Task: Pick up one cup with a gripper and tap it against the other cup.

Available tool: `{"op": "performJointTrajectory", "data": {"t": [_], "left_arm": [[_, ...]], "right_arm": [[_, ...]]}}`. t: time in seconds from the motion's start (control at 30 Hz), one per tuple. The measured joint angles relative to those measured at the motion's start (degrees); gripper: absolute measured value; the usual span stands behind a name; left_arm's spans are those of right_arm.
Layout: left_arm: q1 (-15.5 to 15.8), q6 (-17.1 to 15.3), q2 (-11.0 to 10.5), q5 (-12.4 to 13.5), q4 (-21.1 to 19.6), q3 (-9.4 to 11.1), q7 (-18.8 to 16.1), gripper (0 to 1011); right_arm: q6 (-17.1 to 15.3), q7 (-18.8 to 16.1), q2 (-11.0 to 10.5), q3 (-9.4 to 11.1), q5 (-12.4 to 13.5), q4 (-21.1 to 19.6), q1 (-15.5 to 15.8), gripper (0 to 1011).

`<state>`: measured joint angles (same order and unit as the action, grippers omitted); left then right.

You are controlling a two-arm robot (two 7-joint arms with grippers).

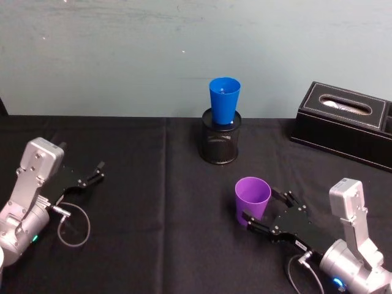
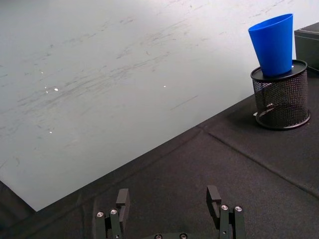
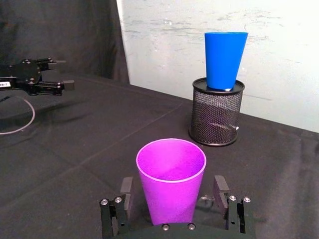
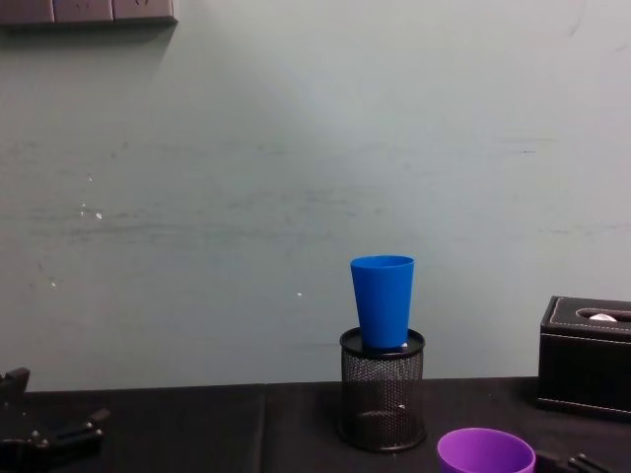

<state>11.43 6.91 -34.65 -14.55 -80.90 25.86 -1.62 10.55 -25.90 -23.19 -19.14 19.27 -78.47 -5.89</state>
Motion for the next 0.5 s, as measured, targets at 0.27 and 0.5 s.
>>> {"op": "performJointTrajectory", "data": {"t": [0.27,0.5], "left_arm": [[0.0,0.0,0.0,0.0,0.0,0.0,0.0,1011],[0.0,0.0,0.0,0.0,0.0,0.0,0.0,1012]], "right_arm": [[0.4,-0.3,1.5,0.1,-0.9,2.0,-1.5,1004],[0.8,-0.8,2.6,0.2,-1.1,3.3,-2.3,1004]]}}
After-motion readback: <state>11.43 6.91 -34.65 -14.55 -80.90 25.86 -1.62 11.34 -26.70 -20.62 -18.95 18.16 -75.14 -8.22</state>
